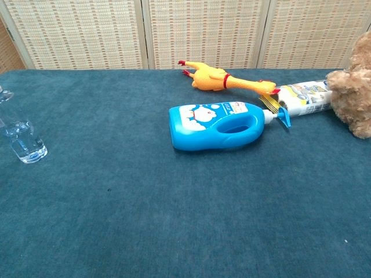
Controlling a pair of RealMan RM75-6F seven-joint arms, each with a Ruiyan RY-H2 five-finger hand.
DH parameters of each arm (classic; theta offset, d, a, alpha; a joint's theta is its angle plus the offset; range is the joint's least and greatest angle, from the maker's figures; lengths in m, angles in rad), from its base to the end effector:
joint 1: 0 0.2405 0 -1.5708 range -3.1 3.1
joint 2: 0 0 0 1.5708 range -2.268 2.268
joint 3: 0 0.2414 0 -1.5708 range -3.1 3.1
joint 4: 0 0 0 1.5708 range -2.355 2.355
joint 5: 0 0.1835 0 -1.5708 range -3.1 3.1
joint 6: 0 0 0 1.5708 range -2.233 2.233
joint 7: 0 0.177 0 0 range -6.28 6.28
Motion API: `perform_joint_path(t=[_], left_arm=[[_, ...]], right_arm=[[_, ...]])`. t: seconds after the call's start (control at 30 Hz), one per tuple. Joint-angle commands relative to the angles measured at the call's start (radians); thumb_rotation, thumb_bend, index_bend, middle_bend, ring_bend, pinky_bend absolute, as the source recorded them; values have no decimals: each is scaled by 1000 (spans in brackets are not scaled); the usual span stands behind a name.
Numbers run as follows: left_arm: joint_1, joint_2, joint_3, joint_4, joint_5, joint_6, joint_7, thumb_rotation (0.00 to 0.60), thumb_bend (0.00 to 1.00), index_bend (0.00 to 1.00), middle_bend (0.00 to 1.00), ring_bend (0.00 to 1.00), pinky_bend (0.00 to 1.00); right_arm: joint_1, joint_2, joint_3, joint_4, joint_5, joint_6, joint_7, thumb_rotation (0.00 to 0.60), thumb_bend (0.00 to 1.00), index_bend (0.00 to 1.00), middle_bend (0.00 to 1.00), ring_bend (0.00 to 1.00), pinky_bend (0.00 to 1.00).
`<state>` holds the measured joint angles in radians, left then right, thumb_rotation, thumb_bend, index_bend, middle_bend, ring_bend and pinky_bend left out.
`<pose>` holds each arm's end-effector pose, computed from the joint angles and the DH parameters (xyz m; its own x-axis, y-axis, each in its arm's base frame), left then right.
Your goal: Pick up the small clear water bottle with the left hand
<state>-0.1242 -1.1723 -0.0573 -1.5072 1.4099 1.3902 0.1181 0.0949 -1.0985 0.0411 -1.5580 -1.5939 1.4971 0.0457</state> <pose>-0.3141 0.2244 0.1633 0.5310 0.0739 0.8441 0.8439 0.0440 -0.5347 -0.2808 -0.2120 0.1812 0.4279 0.0070 0.9038 -0.8983 -0.1067 0.4262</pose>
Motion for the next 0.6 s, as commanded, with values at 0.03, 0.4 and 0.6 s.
perform_joint_path(t=[0.03, 0.4, 0.6], left_arm=[[5, 0, -4, -12, 1, 19, -11, 600, 347, 150, 107, 84, 201], [9, -73, -39, 22, -55, 60, 97, 600, 355, 74, 101, 84, 199], [-12, -80, -44, 30, -95, -25, 1, 600, 359, 0, 35, 52, 196]], right_arm=[[-1, 5, -5, -2, -4, -2, 3, 600, 115, 0, 0, 0, 172], [-17, -17, 13, 10, -15, 69, 31, 600, 114, 0, 0, 0, 172], [-12, -50, 35, 28, -2, 85, 67, 600, 114, 0, 0, 0, 172]])
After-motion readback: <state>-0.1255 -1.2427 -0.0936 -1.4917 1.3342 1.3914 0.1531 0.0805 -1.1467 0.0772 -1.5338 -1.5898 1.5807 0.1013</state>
